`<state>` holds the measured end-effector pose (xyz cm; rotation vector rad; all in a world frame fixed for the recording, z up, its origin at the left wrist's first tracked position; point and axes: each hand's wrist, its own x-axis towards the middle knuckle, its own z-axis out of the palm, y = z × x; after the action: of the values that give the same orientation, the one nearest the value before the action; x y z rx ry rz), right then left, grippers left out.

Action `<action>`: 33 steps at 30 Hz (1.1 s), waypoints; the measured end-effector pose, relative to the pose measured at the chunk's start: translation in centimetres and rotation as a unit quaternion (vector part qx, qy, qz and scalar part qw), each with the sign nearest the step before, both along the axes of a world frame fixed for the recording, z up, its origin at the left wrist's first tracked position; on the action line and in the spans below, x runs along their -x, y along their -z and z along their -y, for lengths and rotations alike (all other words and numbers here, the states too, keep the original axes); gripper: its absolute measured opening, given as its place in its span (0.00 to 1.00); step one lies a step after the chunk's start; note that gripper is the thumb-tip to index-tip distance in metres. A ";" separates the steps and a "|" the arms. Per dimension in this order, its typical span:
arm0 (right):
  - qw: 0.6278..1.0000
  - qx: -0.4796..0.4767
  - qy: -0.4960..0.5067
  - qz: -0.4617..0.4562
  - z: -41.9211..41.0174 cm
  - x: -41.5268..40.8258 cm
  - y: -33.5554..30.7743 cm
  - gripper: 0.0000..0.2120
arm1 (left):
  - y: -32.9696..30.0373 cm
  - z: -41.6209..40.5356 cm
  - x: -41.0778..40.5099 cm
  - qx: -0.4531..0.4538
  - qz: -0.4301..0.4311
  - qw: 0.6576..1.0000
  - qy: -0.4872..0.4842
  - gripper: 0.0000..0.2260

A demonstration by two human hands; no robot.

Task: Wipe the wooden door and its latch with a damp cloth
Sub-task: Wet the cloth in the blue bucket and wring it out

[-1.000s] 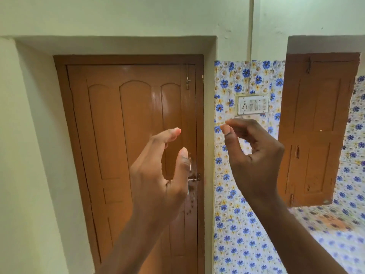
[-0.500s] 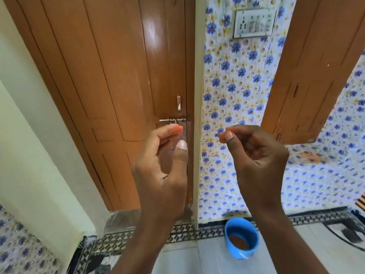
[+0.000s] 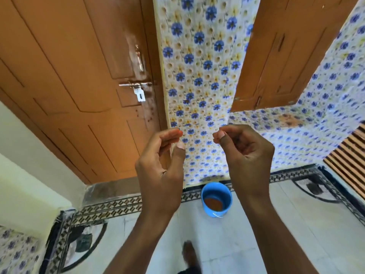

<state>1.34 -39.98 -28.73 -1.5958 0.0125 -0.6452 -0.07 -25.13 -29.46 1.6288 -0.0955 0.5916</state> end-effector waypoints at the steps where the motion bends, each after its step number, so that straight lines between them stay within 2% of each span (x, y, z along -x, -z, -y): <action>1: 1.000 -0.004 0.005 -0.011 0.8 -1.5 0.8 0.02 | 0.7 0.8 -1.4 -0.003 -0.014 1.000 0.003 0.12; 5: 0.998 -0.004 0.011 -0.056 4.3 -7.6 3.9 0.02 | 4.0 4.2 -7.9 0.012 -0.072 0.997 0.021 0.11; 10: 0.989 -0.013 0.032 -0.142 9.2 -16.2 8.5 0.01 | 9.5 9.2 -17.8 0.050 -0.197 0.978 0.049 0.06; 16: 0.971 0.026 0.036 -0.234 13.8 -24.0 18.5 0.03 | 19.1 14.9 -26.1 0.023 -0.289 0.955 0.054 0.08; 22: 0.917 0.063 0.055 -0.390 18.6 -28.6 36.3 0.06 | 37.3 19.9 -30.3 -0.093 -0.470 0.875 0.073 0.06; 26: 0.870 0.083 0.003 -0.486 21.9 -30.8 51.7 0.05 | 51.2 21.9 -33.1 -0.146 -0.549 0.818 0.094 0.05; 28: 0.850 0.119 -0.024 -0.513 23.0 -31.4 60.2 0.05 | 59.2 22.8 -34.5 -0.152 -0.568 0.803 0.102 0.07; 30: 0.841 0.177 -0.049 -0.510 23.6 -31.9 68.1 0.08 | 66.7 23.4 -35.9 -0.148 -0.614 0.768 0.108 0.07; 33: 0.804 0.214 -0.093 -0.547 24.3 -32.6 78.9 0.07 | 77.4 24.7 -37.6 -0.160 -0.665 0.724 0.090 0.07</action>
<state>33.95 -64.27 -107.65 -2.1792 0.5944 0.5462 37.50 -49.80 -106.85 1.9973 0.7398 -0.8900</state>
